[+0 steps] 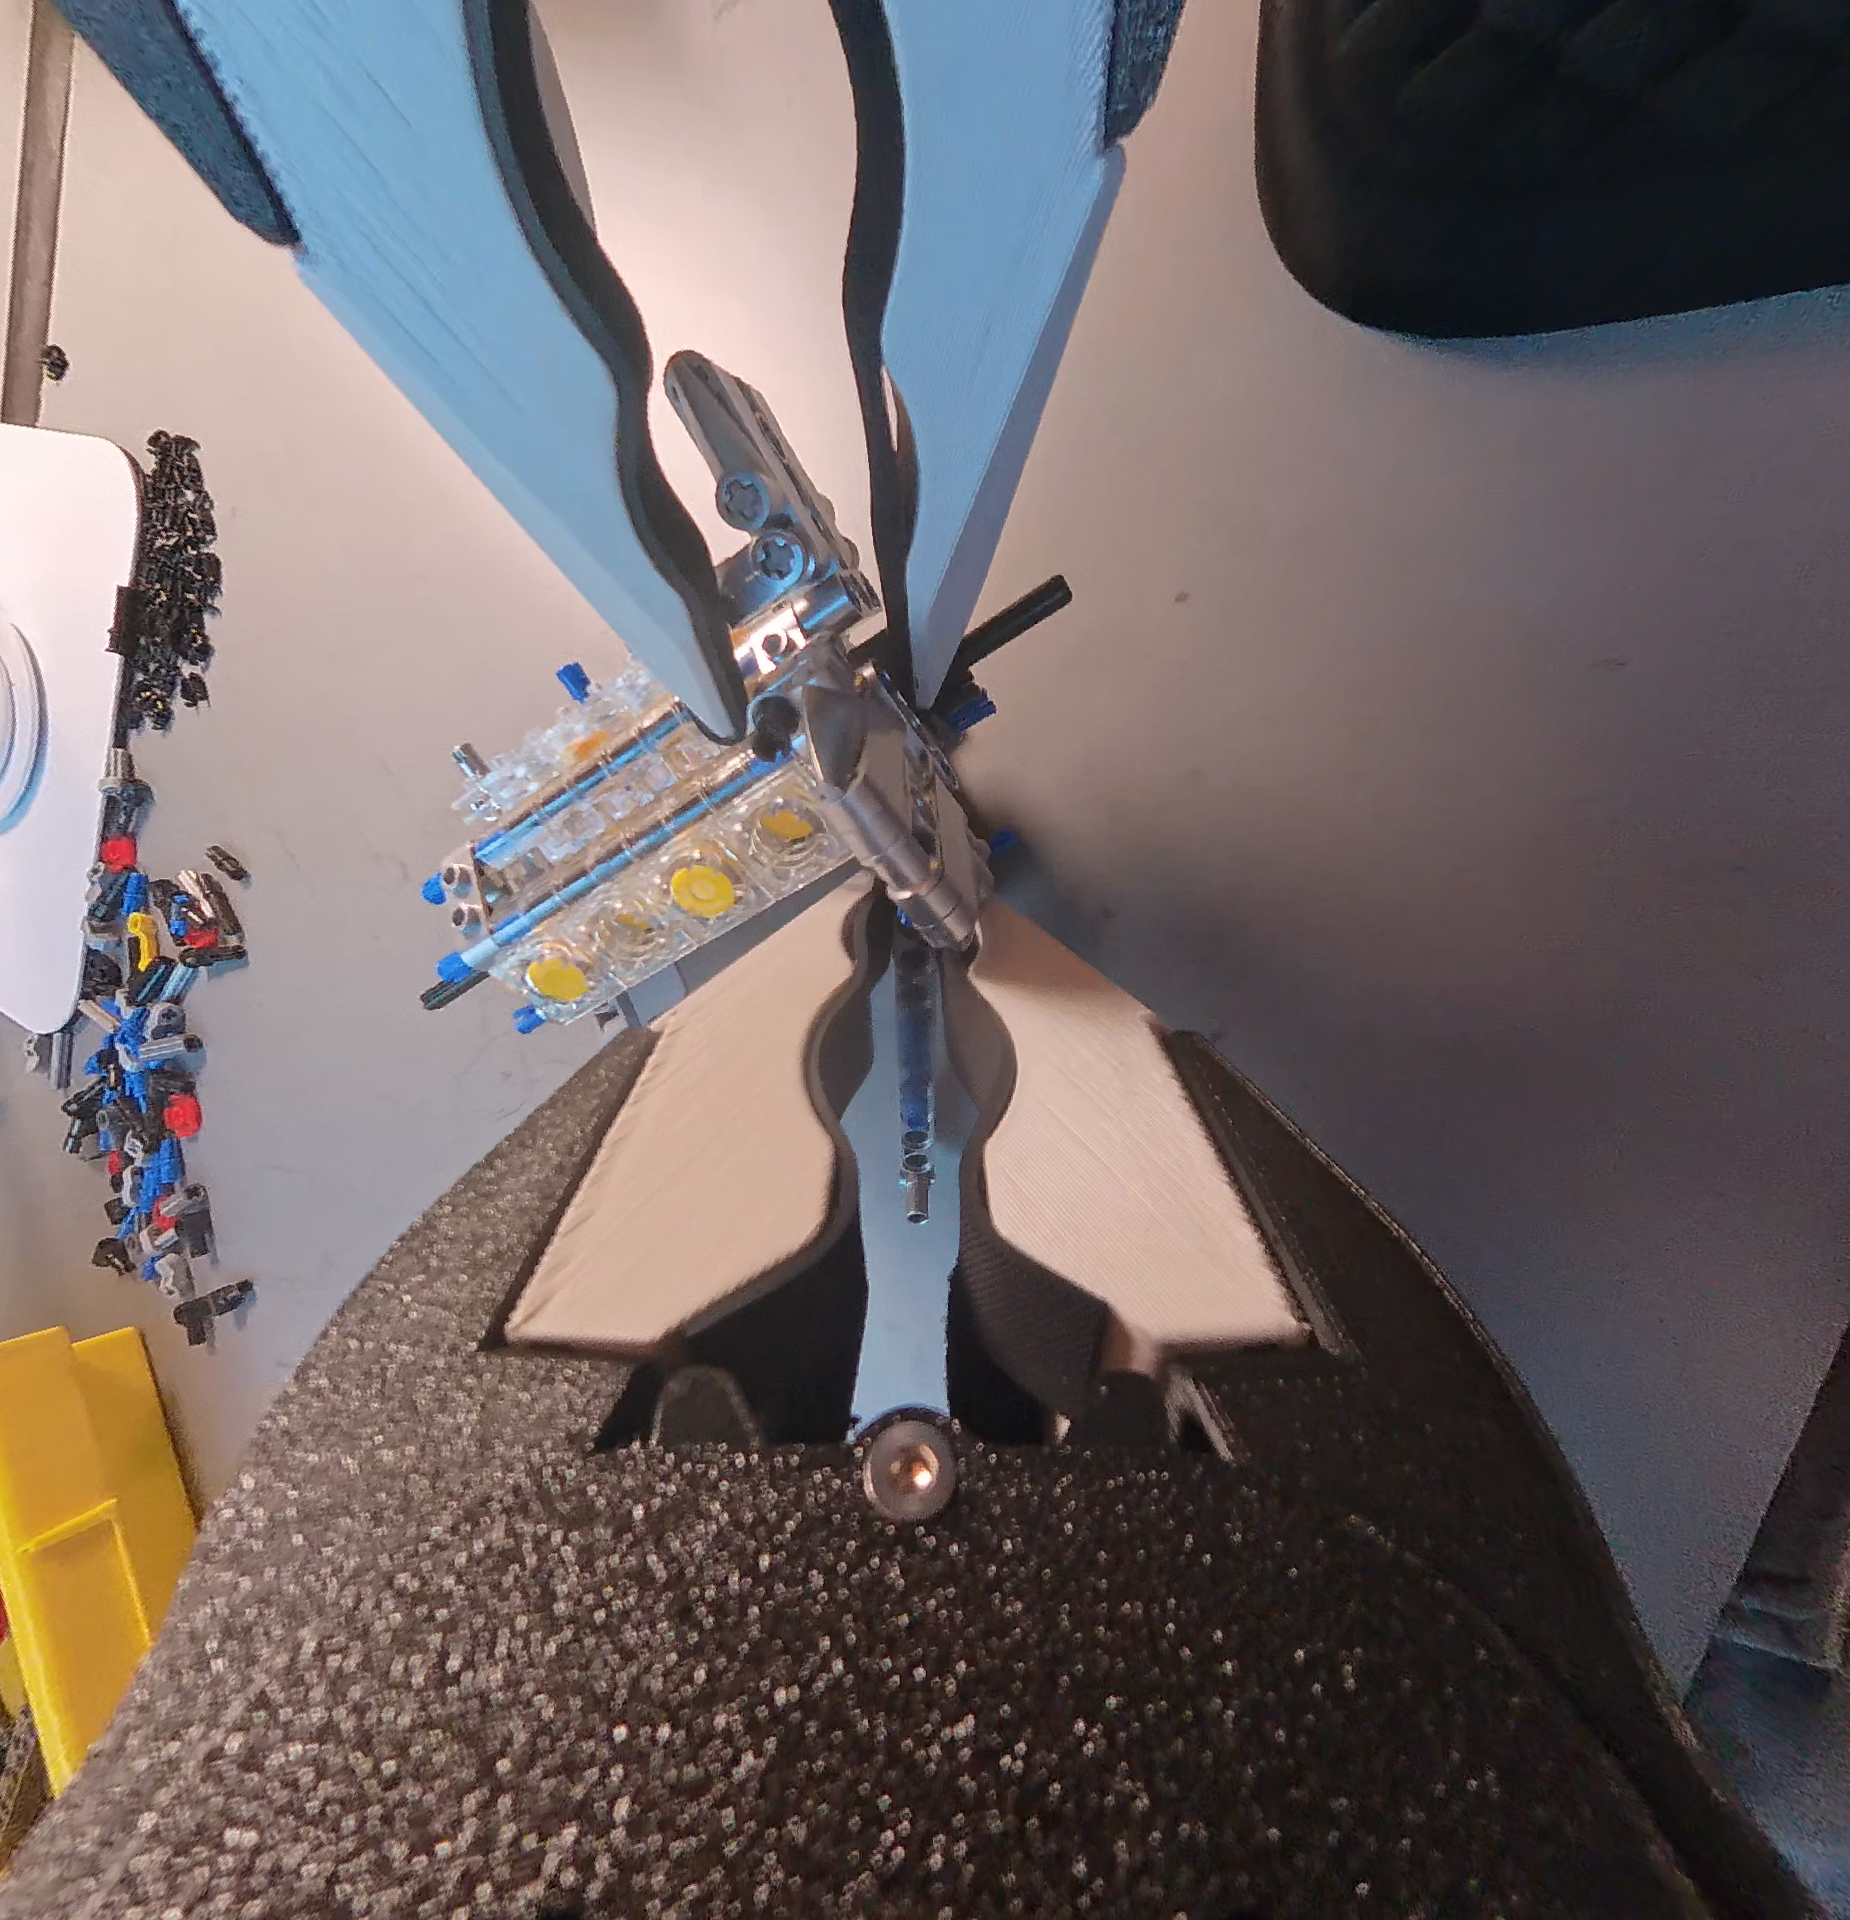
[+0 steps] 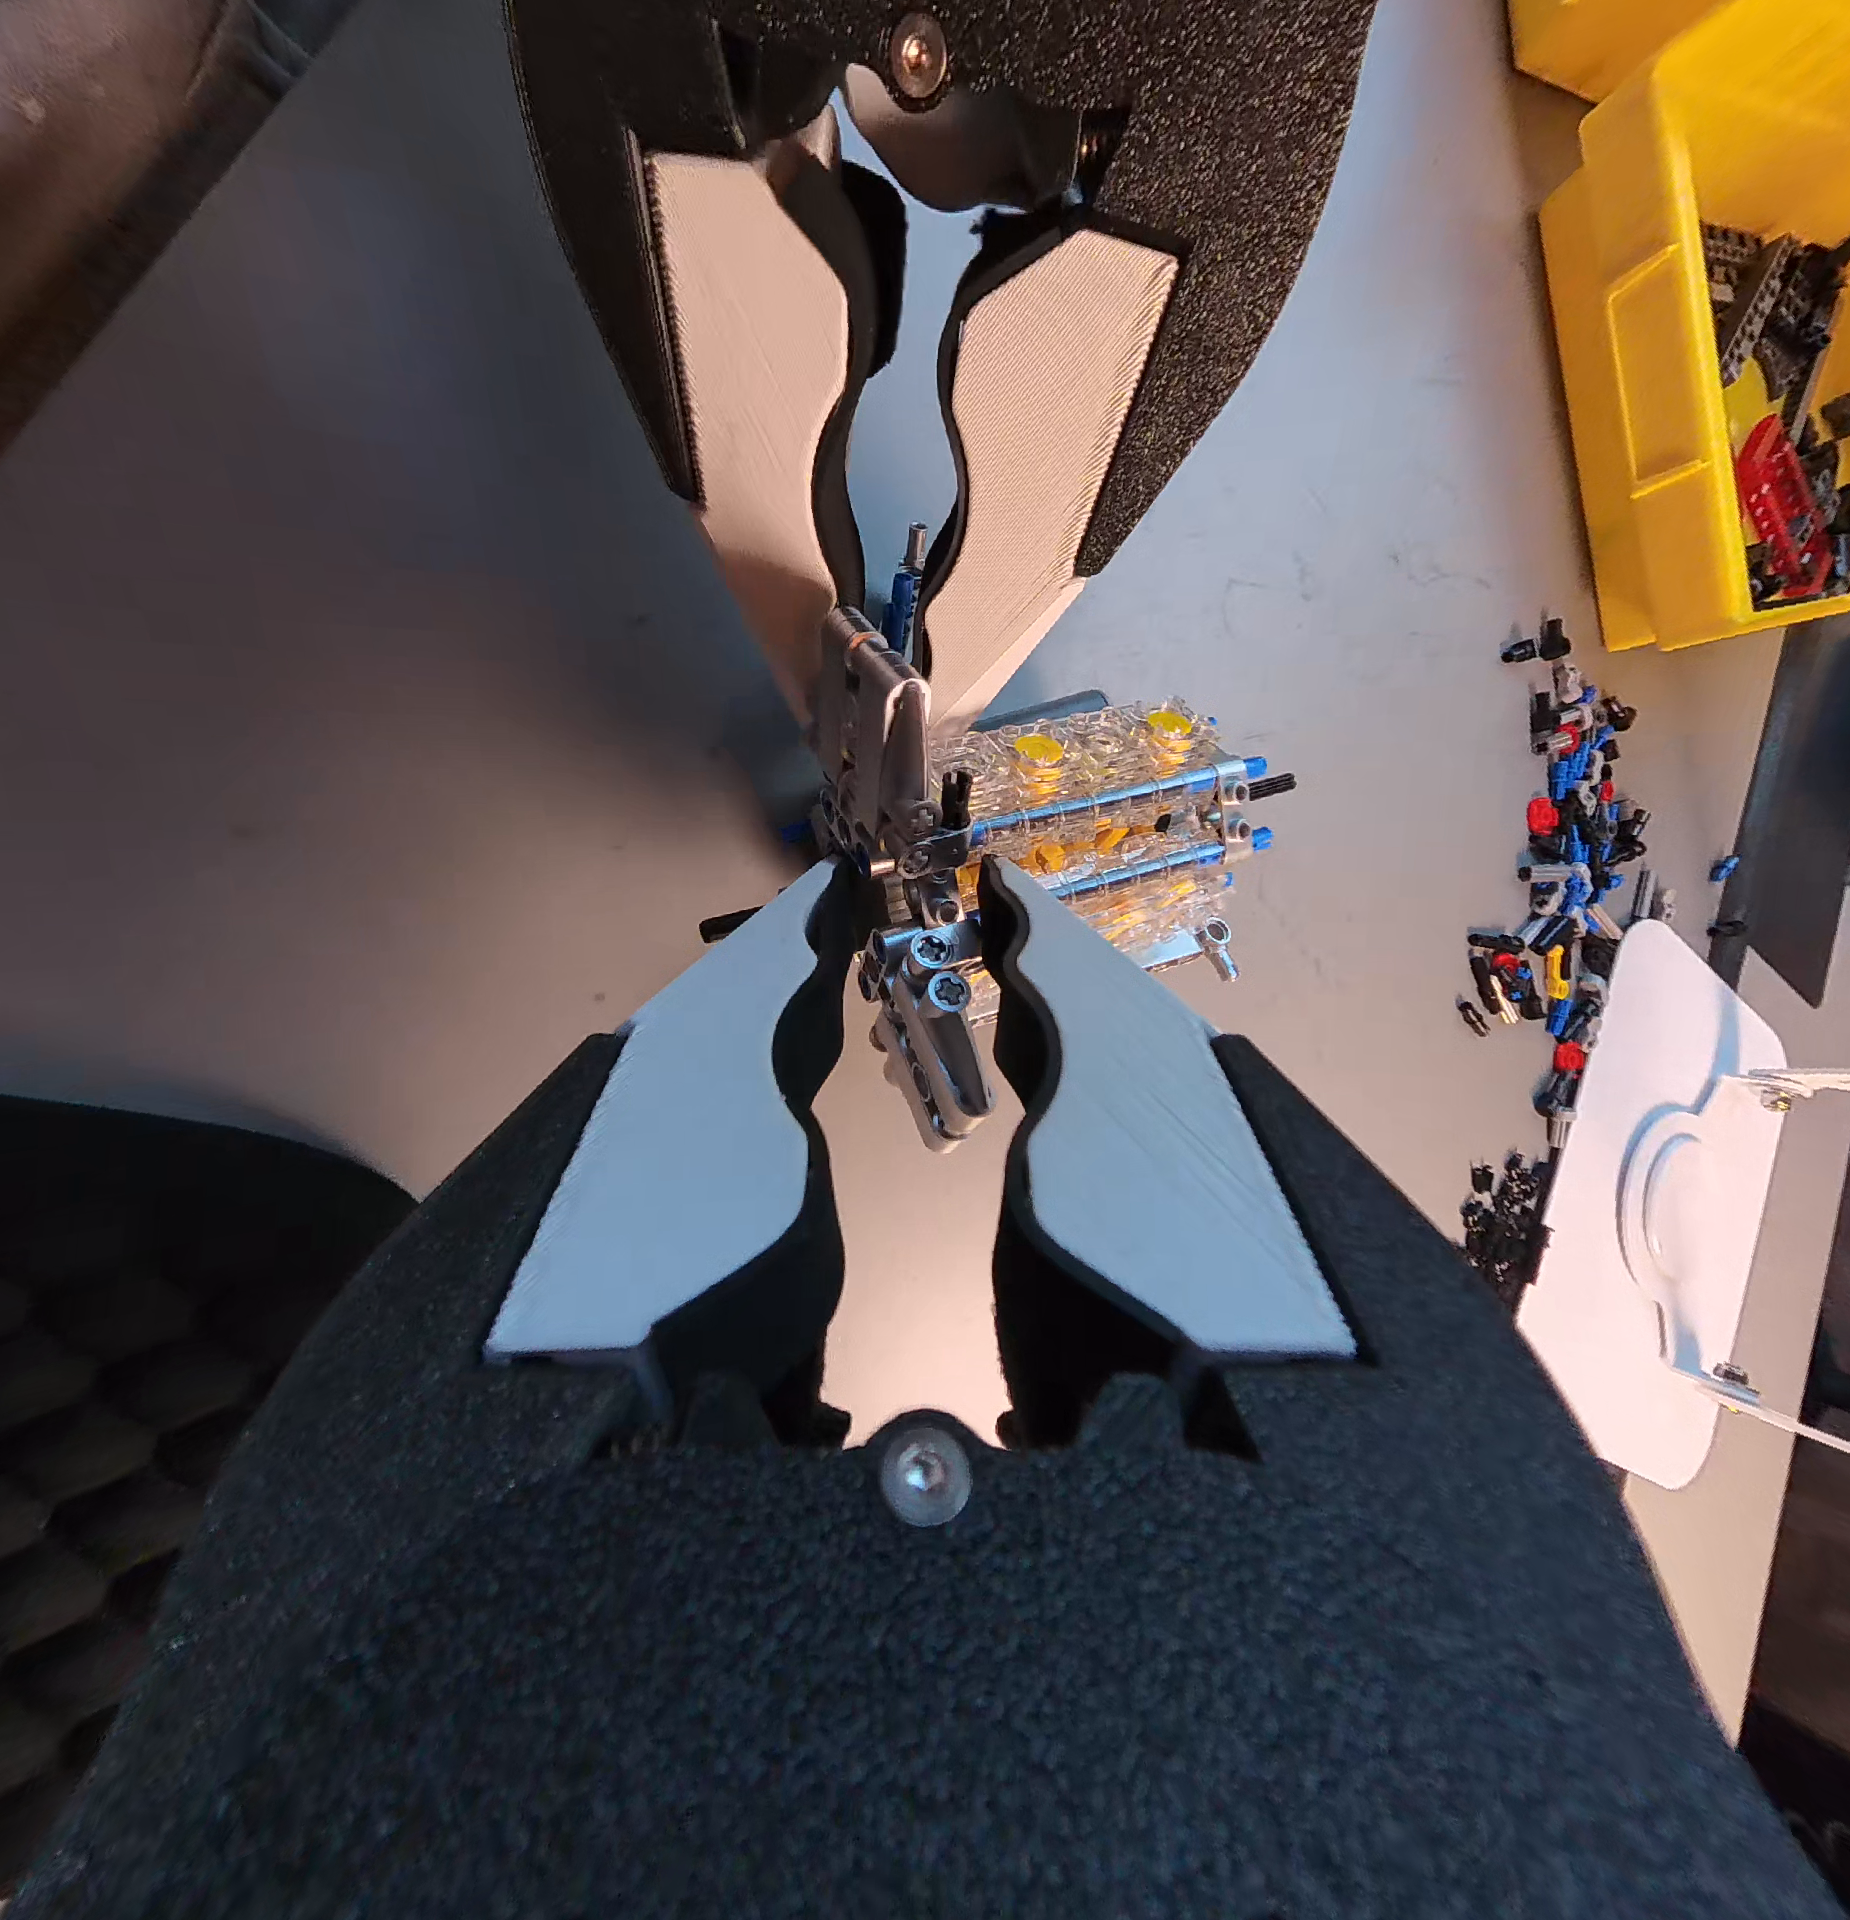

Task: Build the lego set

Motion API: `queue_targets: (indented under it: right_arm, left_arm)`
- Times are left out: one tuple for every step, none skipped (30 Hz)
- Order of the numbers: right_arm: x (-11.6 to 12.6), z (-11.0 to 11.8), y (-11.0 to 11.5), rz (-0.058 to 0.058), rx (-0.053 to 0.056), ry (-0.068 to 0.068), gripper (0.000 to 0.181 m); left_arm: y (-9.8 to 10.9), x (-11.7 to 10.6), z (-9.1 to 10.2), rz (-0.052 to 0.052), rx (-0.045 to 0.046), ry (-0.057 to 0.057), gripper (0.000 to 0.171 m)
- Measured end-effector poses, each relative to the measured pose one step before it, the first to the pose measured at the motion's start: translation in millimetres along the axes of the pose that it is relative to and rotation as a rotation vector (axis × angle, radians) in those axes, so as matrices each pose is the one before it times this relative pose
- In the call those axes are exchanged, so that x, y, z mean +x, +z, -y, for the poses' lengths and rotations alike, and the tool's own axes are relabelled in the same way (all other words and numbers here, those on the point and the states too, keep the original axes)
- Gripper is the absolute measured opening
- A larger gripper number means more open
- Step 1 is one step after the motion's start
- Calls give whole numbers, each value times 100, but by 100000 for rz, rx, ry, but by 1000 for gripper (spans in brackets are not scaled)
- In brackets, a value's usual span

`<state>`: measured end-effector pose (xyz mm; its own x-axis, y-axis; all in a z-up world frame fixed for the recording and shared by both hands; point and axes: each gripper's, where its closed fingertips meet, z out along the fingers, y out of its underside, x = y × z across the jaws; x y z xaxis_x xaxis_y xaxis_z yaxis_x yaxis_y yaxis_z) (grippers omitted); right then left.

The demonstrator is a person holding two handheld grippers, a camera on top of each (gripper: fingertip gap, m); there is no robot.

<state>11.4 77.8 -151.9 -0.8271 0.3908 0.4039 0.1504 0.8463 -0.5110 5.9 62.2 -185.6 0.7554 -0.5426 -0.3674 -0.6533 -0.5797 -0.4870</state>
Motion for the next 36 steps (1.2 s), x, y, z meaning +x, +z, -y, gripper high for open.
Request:
queue_targets:
  right_arm:
    - [55, 9, 52, -287, -48, -85, 23]
    - [20, 60, 60, -466, 43, -209, 22]
    - [54, 18, 41, -328, -13, -51, 22]
    - [112, -111, -2, -404, -362, 186, 21]
    - [288, -301, -22, -1363, -1299, -200, 19]
    - [318, -400, -22, -1071, -1548, 198, 17]
    - [199, -152, 34, 375, 126, 1087, 17]
    - [40, 10, 52, 1220, 1347, 959, 17]
    - [100, -2, 49, 871, 782, 395, 17]
    - [158, 3, 29, -16, -60, 219, 17]
    - [101, 36, 41, -292, -553, -1107, 17]
    - [-30, 79, 2, -137, -983, -1498, 17]
    - [-102, 120, -6, -480, -934, -2180, 17]
    - [-63, 94, -7, -749, -1304, -2287, 17]
    - [-25, 51, 0, -1076, -1704, -2674, 17]
    - [-32, 39, -56, -1278, -1507, -3112, 17]
    - [-58, 101, -25, -1277, -1189, -3176, 17]
    - [-76, 127, -15, -961, -813, -2942, 17]
    - [-26, 132, 33, -427, -652, -1663, 17]
    - [-31, 108, 59, -374, -564, -603, 17]
    - [-5, 9, 6, 121, -697, 14, 17]
    - [3, -35, -34, 310, -468, 378, 17]
    - [-4, 18, 40, 193, 31, 326, 17]
    - [27, 12, 13, -45, -102, -366, 17]
    - [5, 37, 31, -350, -749, -966, 17]
    - [-35, 34, -17, -422, -1029, -1060, 17]
    - [-13, 60, 12, -463, -1227, -757, 17]
    - [-14, 74, 12, -522, -1066, -688, 17]
    - [-4, 61, 30, -431, -1056, -481, 17]
    - [10, 31, 6, 34, -1366, -174, 17]
    - [34, 19, 38, 521, -1250, 236, 17]
    - [31, 14, 42, 870, -1225, 261, 17]
    - [23, 36, 48, 969, -1034, 416, 17]
    - [24, -20, 39, 1161, -833, 911, 17]
    - [11, -19, 42, 963, -495, 888, 17]
    - [-24, -29, 47, 890, -200, 757, 17]
  left_arm:
    - [-30, 18, -82, 77, 615, 1377, 4]
    - [-102, 3, -206, 96, 459, 1429, 4]
    - [-229, 138, -323, -1596, 207, 840, 6]
    - [-366, 289, -297, -3445, 606, 170, 14]
    - [-565, 114, -187, -2521, 1489, -403, 26]
    - [-746, -258, -175, -755, 1888, -918, 35]
    - [-763, -527, -131, -474, 2408, -1918, 35]
    - [-559, -670, -27, -1182, 3345, -3401, 34]
    - [-285, -714, -79, -2342, 3204, -5016, 33]
    - [-14, -493, -216, -4163, 1659, -5962, 33]
    - [37, -90, -80, -5655, 1472, -4212, 34]
    - [-61, -56, 301, -4028, 3578, -704, 35]
    - [-136, -366, 461, -1082, 4738, 811, 34]
    - [-101, -594, 293, -366, 3765, -641, 30]
    - [29, -614, 54, -1144, 2492, -3197, 25]
    - [171, -459, -151, -2279, 1285, -4636, 24]
    - [319, -337, -323, -1980, -112, -3646, 24]
    - [466, -426, -480, 227, -1329, -817, 24]
    - [541, -487, -608, 2162, -2437, 1606, 23]
    - [537, -385, -499, 2570, -2178, 2462, 22]
    - [343, -46, -10, 961, 724, 1475, 23]
    - [143, 112, 212, -404, 1756, -205, 20]
    - [79, 9, 5, -21, 352, -379, 19]
    - [9, -22, 0, 432, 420, 334, 19]
    - [13, 3, -7, 688, 619, 101, 19]
    - [53, 92, 10, 224, 719, -692, 17]
    - [87, 65, 44, 379, 770, -1020, 11]
    - [91, -170, 43, 1796, 710, 49, 4]
    - [60, -186, 34, 1686, 401, 879, 0]
    - [29, -32, 11, 506, 154, -104, 0]
    - [9, -22, 6, 241, 304, -380, 0]
    - [-1, -14, -19, 225, 557, 73, 0]
    - [-1, -8, -9, 136, 674, -72, 0]
    - [-4, -6, -8, 141, 705, -236, 0]
    - [-1, -8, -10, 321, 629, -20, 0]
    - [-7, -8, -8, 504, 385, 349, 0]
